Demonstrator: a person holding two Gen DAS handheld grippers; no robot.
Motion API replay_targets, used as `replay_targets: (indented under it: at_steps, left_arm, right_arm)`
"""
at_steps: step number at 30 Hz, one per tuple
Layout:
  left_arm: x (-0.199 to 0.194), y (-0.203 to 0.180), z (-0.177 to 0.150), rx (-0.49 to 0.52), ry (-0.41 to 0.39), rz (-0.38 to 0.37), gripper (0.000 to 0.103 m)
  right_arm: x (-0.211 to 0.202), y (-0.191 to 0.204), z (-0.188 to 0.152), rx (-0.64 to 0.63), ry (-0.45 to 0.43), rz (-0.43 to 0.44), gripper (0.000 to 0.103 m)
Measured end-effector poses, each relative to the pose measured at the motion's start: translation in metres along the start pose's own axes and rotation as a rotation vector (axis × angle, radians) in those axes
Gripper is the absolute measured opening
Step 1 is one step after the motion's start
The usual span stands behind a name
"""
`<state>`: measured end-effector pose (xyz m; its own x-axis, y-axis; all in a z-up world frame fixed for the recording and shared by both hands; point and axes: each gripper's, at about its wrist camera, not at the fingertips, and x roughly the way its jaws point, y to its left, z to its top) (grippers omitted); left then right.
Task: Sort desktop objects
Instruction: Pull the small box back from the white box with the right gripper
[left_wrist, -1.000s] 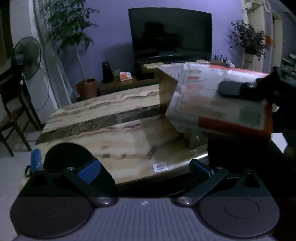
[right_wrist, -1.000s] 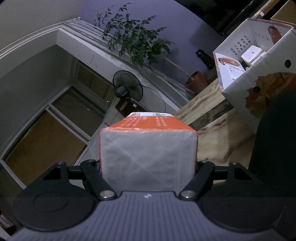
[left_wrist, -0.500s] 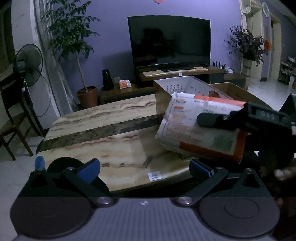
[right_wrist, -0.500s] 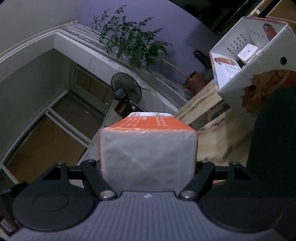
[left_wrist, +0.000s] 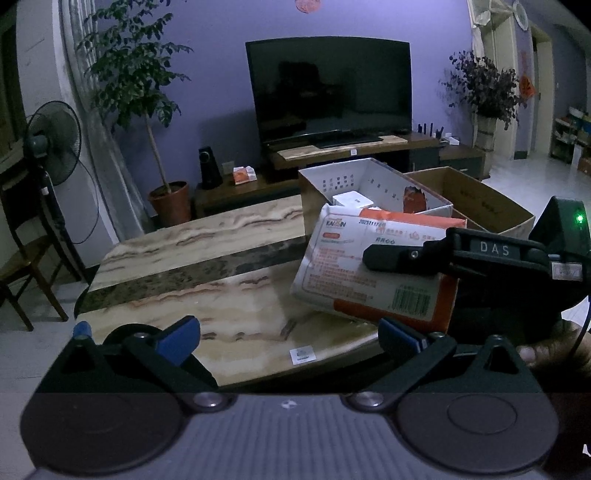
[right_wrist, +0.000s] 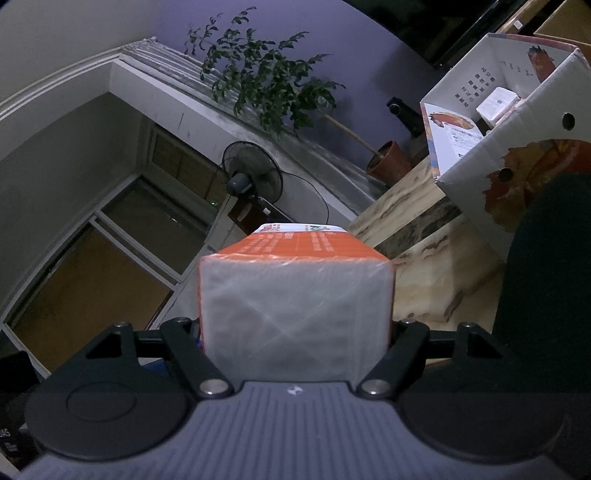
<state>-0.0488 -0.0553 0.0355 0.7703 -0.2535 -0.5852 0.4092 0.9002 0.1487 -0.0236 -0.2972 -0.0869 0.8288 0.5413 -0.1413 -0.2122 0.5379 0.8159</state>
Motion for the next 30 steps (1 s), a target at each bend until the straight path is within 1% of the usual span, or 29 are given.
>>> replay_targets:
  at_steps: [11, 30]
  left_arm:
    - [-0.0049, -0.0043, 0.0024, 0.041, 0.023, -0.022, 0.102]
    - [-0.0067, -0.0066, 0.0048, 0.041, 0.027, -0.019, 0.102]
  right_arm:
    - [-0.0004, 0.0003, -0.0007, 0.003, 0.005, 0.000, 0.078]
    - [0.0017, 0.0006, -0.0008, -0.007, 0.014, -0.001, 0.078]
